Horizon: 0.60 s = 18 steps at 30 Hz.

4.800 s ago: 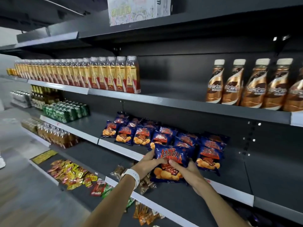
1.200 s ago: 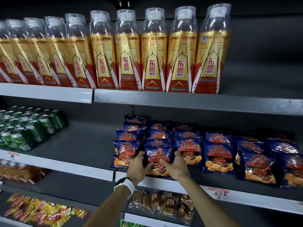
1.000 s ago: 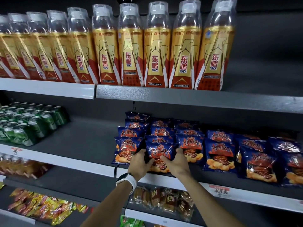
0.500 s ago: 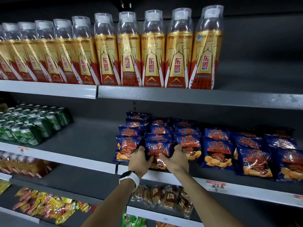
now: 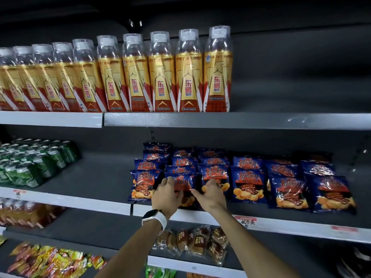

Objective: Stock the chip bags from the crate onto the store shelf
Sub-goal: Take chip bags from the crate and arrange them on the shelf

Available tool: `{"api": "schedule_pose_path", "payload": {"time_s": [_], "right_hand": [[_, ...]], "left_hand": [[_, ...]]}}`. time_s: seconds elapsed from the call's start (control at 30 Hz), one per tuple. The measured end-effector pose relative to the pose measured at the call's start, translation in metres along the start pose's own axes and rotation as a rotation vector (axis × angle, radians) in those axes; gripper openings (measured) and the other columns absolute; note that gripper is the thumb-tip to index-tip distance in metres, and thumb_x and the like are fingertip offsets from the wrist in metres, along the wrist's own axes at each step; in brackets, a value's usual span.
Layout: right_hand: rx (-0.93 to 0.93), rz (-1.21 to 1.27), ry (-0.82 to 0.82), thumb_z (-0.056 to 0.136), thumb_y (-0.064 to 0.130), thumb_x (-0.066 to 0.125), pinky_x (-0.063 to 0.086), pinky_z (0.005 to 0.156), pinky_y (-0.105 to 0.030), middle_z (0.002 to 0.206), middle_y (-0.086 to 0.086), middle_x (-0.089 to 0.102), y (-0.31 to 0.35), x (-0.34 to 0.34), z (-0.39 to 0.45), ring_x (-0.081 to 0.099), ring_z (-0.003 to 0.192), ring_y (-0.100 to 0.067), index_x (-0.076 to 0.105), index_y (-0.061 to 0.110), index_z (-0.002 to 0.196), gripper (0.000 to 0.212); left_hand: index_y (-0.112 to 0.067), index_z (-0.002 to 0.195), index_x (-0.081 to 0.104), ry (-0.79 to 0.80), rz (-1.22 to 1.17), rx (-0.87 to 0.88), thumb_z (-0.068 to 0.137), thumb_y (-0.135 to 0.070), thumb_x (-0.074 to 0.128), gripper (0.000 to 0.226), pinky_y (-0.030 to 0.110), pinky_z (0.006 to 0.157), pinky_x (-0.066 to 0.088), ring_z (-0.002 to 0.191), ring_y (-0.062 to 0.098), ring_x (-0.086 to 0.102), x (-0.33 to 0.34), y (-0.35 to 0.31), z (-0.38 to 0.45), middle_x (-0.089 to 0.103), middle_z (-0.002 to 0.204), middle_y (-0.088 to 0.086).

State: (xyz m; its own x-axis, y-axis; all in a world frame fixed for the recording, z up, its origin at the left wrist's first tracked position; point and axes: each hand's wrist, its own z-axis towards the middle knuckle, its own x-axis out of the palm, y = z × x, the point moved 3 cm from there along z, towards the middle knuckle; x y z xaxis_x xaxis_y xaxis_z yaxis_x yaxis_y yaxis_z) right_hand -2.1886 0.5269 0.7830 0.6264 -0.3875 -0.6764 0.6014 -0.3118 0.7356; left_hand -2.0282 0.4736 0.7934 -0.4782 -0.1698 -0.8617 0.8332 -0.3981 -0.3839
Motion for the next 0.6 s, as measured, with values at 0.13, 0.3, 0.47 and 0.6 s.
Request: {"api": "schedule_pose_path", "payload": {"time_s": [0.13,0.3,0.47,0.6], "right_hand": [[-0.031,0.075,0.028,0.089,0.046,0.067,0.051,0.072,-0.035,0.101,-0.004,0.065,-0.017,-0.022,-0.005,0.063,0.090,-0.024,0.050,0.017,0.100,0.035],[-0.048,0.094,0.088,0.096,0.023,0.055,0.044,0.059,-0.023,0.091,0.000,0.065,-0.059,-0.059,-0.015,0.060,0.078,-0.014,0.053,0.022,0.094,0.004],[-0.014,0.085,0.050,0.094,0.014,0.057,0.040,0.050,-0.010,0.085,0.002,0.064,-0.132,-0.113,-0.030,0.059,0.074,-0.010,0.057,0.026,0.092,0.012],[0.047,0.081,-0.034,0.091,0.010,0.057,0.045,0.063,-0.023,0.086,0.003,0.069,-0.191,-0.162,-0.042,0.063,0.079,-0.011,0.064,0.023,0.091,0.015]], "left_hand": [[-0.022,0.115,0.050,0.064,-0.072,0.200,0.088,-0.031,0.057,0.029,0.037,0.071,0.053,0.094,0.025,0.062,0.014,-0.043,-0.009,0.058,0.110,-0.001],[-0.024,0.113,0.053,0.253,-0.182,0.331,0.076,-0.029,0.046,0.038,0.042,0.071,0.054,0.089,0.029,0.065,0.048,-0.113,-0.035,0.065,0.103,0.003],[-0.022,0.120,0.054,0.373,-0.278,0.393,0.077,-0.021,0.056,0.043,0.040,0.078,0.052,0.098,0.036,0.064,0.089,-0.187,-0.065,0.068,0.111,0.008],[-0.018,0.127,0.050,0.427,-0.328,0.470,0.082,-0.018,0.059,0.046,0.043,0.079,0.051,0.101,0.042,0.060,0.119,-0.254,-0.087,0.062,0.117,0.015]]}}
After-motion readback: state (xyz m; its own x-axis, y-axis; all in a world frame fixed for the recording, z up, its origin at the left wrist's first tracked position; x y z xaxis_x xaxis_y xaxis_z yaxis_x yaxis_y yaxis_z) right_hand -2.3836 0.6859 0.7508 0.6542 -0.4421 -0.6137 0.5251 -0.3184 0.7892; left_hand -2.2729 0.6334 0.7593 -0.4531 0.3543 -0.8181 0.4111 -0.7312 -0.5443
